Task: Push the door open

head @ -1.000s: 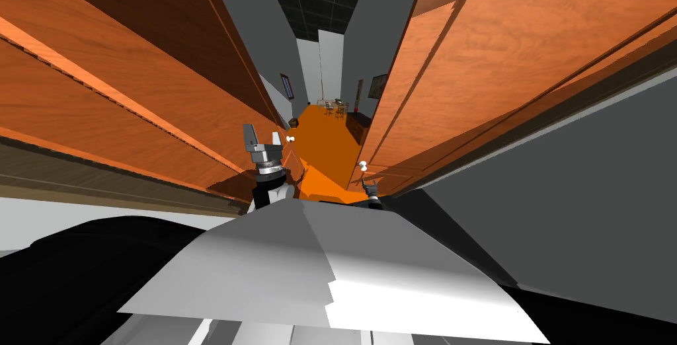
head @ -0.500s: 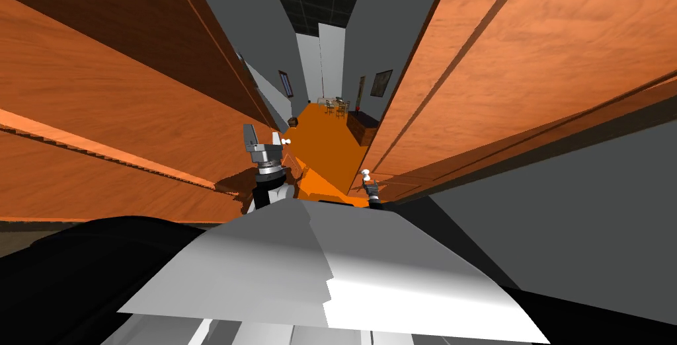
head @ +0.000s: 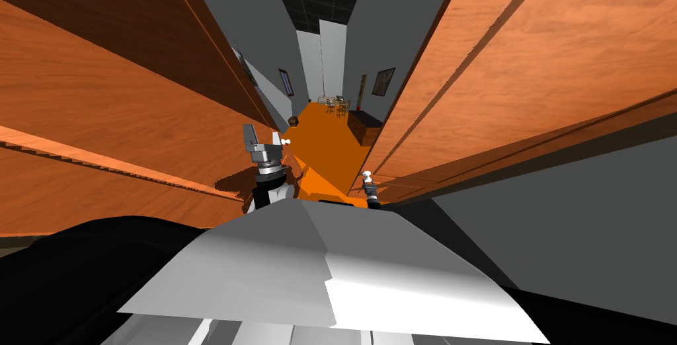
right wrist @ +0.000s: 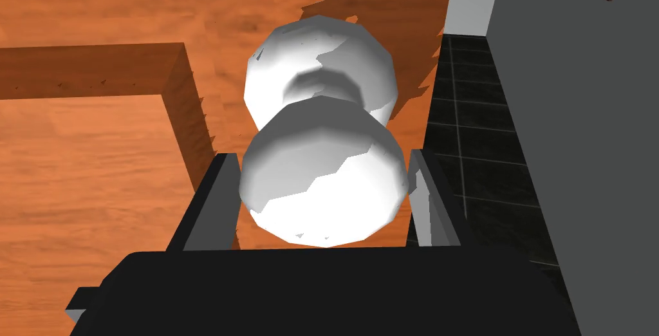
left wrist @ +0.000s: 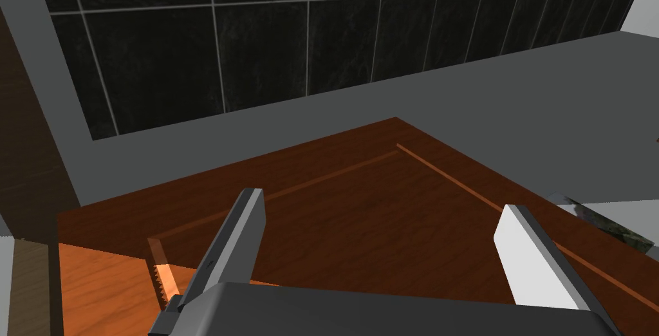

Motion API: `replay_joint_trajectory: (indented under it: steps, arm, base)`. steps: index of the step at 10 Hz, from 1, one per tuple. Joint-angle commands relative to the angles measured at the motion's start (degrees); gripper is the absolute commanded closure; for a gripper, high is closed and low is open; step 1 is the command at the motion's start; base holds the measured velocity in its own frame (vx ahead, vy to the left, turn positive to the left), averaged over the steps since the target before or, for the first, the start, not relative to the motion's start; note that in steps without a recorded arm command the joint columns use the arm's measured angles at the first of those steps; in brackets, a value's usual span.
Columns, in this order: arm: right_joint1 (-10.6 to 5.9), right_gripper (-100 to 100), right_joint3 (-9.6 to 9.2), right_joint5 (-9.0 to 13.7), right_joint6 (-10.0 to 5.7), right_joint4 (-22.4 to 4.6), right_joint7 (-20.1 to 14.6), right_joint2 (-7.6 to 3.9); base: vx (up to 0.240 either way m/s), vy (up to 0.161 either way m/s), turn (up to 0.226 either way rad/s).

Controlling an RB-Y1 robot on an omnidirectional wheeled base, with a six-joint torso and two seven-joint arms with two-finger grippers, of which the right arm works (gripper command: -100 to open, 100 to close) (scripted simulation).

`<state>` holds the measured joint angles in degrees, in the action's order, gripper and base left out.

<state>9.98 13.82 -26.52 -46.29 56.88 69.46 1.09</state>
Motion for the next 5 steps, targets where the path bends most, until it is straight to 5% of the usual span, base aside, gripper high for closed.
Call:
replay_joint_trajectory:
  steps: [1,5]
  arm:
    - [0.06,100,0.21,0.10,-0.05,0.09,0.01,-0.13]
    - [-0.11,100,0.07,0.84,-0.02,-0.31,-2.24,-0.41]
  base:
    - [-0.012,-0.001,-0.001]
    - [0.006,0.002,0.014]
